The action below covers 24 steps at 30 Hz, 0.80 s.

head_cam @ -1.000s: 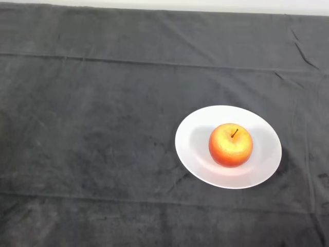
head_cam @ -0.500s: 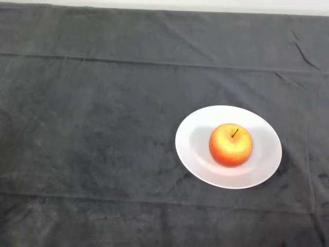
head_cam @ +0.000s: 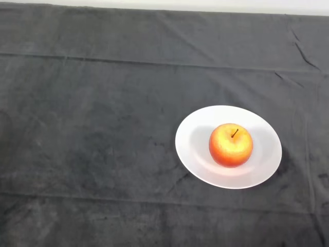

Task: Move the apple to the plate

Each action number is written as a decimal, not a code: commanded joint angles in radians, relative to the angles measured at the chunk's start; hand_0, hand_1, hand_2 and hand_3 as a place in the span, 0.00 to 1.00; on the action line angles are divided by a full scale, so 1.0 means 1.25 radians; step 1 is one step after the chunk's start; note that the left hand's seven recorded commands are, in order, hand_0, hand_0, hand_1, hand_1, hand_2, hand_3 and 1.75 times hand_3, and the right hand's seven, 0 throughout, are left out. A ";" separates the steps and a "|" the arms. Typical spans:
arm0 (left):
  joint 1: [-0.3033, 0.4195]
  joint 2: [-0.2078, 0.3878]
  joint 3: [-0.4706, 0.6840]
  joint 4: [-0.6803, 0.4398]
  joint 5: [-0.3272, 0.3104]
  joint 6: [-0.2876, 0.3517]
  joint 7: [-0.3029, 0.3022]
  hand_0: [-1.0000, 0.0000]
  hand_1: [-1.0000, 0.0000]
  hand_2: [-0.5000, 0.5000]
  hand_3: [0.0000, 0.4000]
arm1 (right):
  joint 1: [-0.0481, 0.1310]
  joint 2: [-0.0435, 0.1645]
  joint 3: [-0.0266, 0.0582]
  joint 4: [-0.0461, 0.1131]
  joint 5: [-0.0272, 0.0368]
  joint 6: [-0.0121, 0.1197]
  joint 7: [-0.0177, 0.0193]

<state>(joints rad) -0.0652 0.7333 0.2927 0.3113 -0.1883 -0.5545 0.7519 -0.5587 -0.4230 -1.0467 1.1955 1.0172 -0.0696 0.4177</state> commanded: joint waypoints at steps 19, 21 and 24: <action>-0.056 -0.048 0.082 -0.046 0.044 0.019 -0.057 1.00 1.00 0.50 0.00 | 0.007 0.001 -0.0087 -0.021 0.0081 -0.001 -0.0029; -0.058 -0.052 0.087 -0.046 0.047 0.019 -0.061 1.00 1.00 0.50 0.00 | 0.007 0.001 -0.0087 -0.021 0.0081 -0.001 -0.0031; -0.061 -0.058 0.093 -0.046 0.053 0.019 -0.067 1.00 1.00 0.50 0.00 | 0.007 0.001 -0.0086 -0.022 0.0081 -0.001 -0.0034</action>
<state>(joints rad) -0.1022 0.6672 0.3728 0.3107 -0.1444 -0.5367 0.6727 -0.5587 -0.4230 -1.0463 1.1955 1.0172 -0.0695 0.4176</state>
